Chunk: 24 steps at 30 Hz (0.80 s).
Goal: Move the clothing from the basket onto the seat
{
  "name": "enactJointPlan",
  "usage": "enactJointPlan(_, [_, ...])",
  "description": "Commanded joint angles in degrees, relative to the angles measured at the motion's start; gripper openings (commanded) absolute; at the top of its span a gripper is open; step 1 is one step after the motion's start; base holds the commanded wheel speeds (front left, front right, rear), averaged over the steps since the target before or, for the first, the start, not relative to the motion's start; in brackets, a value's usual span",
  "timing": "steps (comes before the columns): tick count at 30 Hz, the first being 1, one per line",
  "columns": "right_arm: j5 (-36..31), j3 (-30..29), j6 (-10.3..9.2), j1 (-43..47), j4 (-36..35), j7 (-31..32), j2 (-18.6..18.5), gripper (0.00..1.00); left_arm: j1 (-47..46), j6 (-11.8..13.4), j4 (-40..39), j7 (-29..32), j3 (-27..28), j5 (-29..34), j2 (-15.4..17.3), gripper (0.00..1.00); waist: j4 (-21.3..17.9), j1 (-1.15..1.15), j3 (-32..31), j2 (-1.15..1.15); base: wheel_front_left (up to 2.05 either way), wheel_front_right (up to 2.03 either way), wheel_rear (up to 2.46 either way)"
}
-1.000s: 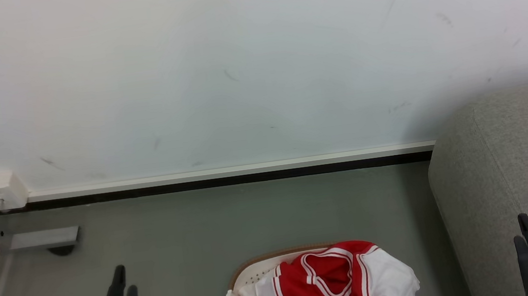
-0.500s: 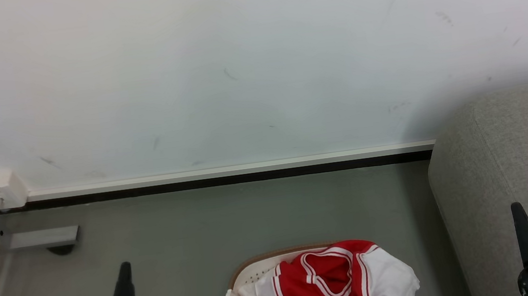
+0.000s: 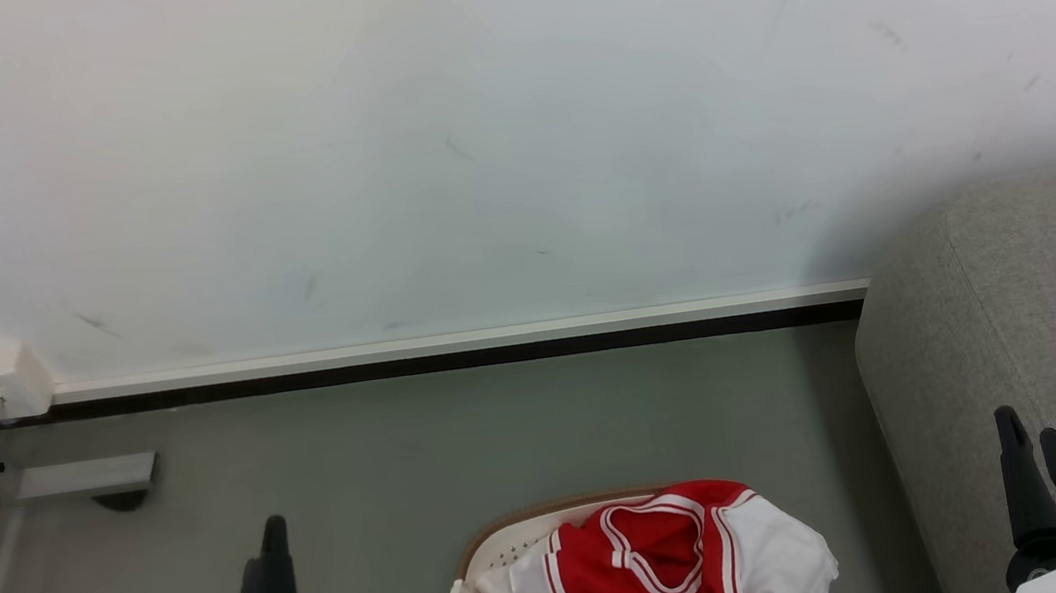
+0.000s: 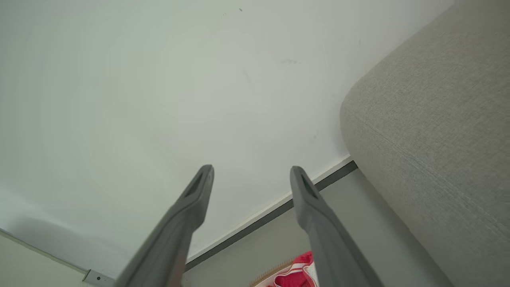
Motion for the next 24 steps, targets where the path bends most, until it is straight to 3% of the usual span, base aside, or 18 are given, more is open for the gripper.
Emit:
enactJointPlan(1, [-4.3, -0.2, -0.04, -0.4, -1.0, -0.9, -0.6, 1.0, -0.3, 0.5, -1.3, -0.8, -0.5, 5.8, 0.6, 1.0, 0.0, 0.0, 0.0, 0.0, 0.0, 0.0, 0.0])
enactJointPlan(24, [-21.5, 1.4, -0.06, -0.1, -1.6, -4.7, -0.8, 1.0, 1.3, 2.4, -2.6, -4.7, -0.5, 27.7, 0.7, 1.0, -0.3, 0.0, -0.2, 0.0, 0.0, 0.0, 0.0])
